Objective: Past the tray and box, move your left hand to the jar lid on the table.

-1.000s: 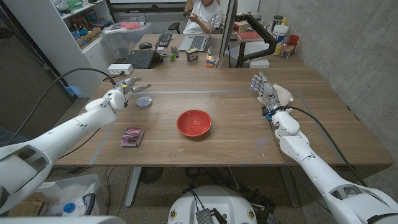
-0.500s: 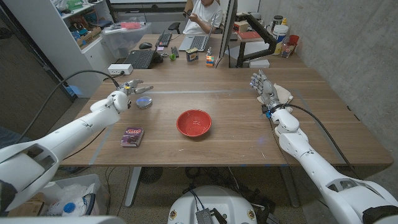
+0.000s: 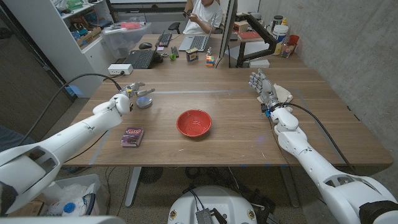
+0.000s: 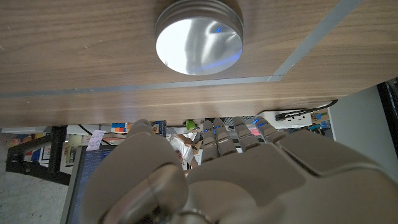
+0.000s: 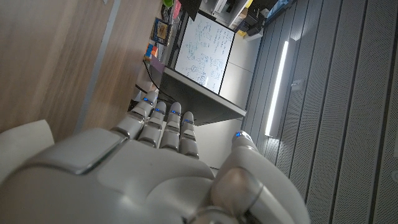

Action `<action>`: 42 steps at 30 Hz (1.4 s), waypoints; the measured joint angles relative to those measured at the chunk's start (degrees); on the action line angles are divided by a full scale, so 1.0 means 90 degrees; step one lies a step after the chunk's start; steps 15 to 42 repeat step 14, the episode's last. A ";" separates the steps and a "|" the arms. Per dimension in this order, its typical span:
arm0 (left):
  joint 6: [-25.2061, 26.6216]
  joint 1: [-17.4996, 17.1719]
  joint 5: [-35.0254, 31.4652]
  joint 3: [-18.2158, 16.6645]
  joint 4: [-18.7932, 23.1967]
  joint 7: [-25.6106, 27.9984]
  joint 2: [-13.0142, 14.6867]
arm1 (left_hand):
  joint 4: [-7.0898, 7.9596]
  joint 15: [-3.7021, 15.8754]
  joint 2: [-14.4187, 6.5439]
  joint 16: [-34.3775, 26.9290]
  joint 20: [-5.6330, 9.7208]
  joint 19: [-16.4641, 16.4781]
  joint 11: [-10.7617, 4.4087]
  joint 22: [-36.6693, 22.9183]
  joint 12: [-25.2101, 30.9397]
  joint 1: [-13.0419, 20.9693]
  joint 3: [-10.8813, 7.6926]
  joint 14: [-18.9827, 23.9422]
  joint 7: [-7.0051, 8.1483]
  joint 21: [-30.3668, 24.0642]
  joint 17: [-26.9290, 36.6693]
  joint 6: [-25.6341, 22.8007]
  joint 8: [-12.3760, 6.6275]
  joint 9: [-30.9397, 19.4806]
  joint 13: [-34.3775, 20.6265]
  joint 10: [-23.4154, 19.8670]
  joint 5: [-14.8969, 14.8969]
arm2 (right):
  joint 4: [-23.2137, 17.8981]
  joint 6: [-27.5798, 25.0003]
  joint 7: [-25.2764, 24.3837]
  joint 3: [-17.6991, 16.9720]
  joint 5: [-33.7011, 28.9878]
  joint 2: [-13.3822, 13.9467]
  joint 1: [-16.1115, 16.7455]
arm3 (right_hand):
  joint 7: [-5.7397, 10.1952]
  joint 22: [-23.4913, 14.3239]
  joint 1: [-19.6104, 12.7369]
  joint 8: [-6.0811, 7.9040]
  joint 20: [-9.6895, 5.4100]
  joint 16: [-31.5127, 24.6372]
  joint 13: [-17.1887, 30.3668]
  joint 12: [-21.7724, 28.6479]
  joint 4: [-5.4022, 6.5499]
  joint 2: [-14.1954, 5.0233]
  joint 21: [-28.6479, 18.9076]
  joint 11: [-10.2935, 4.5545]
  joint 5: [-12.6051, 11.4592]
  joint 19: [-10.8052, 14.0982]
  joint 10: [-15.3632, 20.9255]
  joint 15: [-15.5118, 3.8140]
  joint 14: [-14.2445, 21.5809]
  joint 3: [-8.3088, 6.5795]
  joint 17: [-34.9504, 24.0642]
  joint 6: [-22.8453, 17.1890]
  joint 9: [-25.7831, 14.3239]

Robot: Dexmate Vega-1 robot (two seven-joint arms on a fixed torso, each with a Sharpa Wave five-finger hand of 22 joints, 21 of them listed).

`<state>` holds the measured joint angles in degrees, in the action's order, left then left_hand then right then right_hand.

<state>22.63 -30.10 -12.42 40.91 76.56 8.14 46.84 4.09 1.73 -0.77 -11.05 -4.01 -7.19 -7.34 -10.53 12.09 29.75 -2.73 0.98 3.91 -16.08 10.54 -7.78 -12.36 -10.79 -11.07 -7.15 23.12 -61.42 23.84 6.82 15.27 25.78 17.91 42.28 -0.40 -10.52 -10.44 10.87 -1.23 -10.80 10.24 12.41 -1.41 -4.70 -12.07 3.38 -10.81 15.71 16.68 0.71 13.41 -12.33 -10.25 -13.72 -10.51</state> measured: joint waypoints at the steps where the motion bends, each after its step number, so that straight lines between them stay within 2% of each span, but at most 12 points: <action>1: 0.0000 0.0000 0.0000 0.0006 -0.0011 0.0002 -0.0013 | 0.0000 0.0000 0.0000 0.0000 0.0000 0.0000 0.0000 0.0000 0.0000 0.0000 0.0000 0.0000 0.0000 0.0000 0.0000 0.0000 0.0000 0.0000 0.0000 0.0000 0.0000 | 0.0021 0.0005 0.0010 0.0000 0.0000 -0.0003 -0.0020 | 0.0000 0.0000 0.0000 0.0000 0.0000 0.0000 0.0000 0.0000 0.0000 0.0000 0.0000 0.0000 0.0000 0.0000 0.0000 0.0000 0.0000 0.0000 0.0000 0.0000 0.0000; 14: -0.0160 0.0220 -0.0003 0.0101 -0.0388 0.0024 -0.0172 | -0.0016 0.0000 0.0000 0.0000 0.0000 0.0000 0.0000 0.0000 0.0000 0.0000 0.0016 0.0000 0.0000 0.0000 0.0000 0.0000 0.0000 0.0000 0.0000 0.0000 0.0000 | 0.0298 0.0089 0.0083 0.0017 -0.0050 -0.0062 -0.0238 | 0.0000 0.0000 0.0000 0.0000 0.0000 0.0000 0.0000 0.0000 0.0000 0.0000 0.0000 0.0000 0.0000 0.0000 0.0000 0.0000 0.0000 0.0000 0.0000 0.0000 0.0000; 42: -0.0160 0.0220 -0.0003 0.0101 -0.0388 0.0024 -0.0172 | -0.0016 0.0000 0.0000 0.0000 0.0000 0.0000 0.0000 0.0000 0.0000 0.0000 0.0016 0.0000 0.0000 0.0000 0.0000 0.0000 0.0000 0.0000 0.0000 0.0000 0.0000 | 0.0298 0.0089 0.0083 0.0017 -0.0050 -0.0062 -0.0238 | 0.0000 0.0000 0.0000 0.0000 0.0000 0.0000 0.0000 0.0000 0.0000 0.0000 0.0000 0.0000 0.0000 0.0000 0.0000 0.0000 0.0000 0.0000 0.0000 0.0000 0.0000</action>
